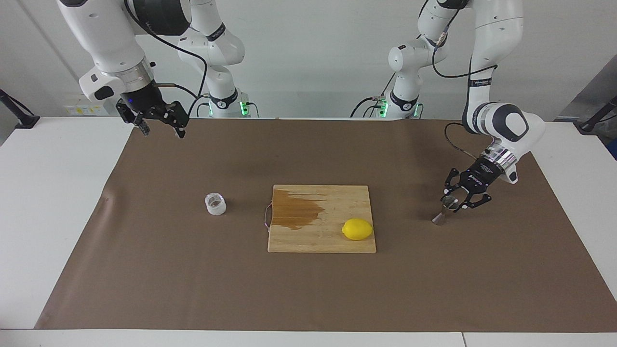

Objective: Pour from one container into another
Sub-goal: 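Close the left gripper around the small metal cup, then lift the metal cup with the left gripper and carry it over the board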

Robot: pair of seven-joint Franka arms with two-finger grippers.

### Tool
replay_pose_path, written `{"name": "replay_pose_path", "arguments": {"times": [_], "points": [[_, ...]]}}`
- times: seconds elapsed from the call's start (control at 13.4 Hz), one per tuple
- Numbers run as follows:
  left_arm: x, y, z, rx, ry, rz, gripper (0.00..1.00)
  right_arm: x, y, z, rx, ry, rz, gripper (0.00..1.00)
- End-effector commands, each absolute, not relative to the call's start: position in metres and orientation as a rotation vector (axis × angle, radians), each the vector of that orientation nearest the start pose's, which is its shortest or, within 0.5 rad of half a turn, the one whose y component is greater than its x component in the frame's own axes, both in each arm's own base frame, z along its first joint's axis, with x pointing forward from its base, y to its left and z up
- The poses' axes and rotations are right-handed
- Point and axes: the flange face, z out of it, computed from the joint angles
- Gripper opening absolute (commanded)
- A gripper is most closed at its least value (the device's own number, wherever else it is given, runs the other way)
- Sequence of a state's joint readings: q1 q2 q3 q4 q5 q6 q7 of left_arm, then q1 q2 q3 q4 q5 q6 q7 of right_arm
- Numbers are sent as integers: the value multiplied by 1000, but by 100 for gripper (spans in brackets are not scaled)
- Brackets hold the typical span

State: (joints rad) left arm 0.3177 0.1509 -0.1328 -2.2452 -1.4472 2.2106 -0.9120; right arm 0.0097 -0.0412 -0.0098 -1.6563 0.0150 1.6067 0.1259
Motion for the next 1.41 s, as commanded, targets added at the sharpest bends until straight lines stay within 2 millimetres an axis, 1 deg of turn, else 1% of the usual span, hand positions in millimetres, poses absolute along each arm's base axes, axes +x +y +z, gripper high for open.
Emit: {"name": "replay_pose_path", "arguments": {"times": [0.0, 0.07, 0.22, 0.52, 0.82, 0.89, 0.97, 1.12, 1.26, 1.34], "points": [[531, 65, 305, 986, 1897, -592, 22, 543, 2, 611, -3101, 207, 22, 100], [531, 65, 305, 986, 1897, -592, 18, 542, 2, 611, -3102, 207, 25, 100], [531, 65, 305, 985, 1897, -592, 0, 542, 2, 611, -3102, 207, 25, 100], [536, 67, 311, 972, 1879, -597, 0, 542, 2, 611, -3102, 207, 25, 100], [543, 50, 326, 906, 1800, -660, 0, 542, 2, 611, -3101, 209, 25, 100], [545, 40, 331, 910, 1776, -682, 0, 542, 2, 611, -3102, 207, 25, 100], [550, 22, 338, 921, 1749, -705, 0, 542, 2, 611, -3101, 209, 25, 100], [559, -23, 358, 966, 1717, -747, 0, 542, 2, 611, -3101, 207, 22, 100], [565, -57, 374, 925, 1727, -784, 0, 542, 2, 612, -3101, 207, 20, 100], [568, -74, 386, 892, 1746, -792, 0, 542, 2, 611, -3101, 209, 22, 100]]}}
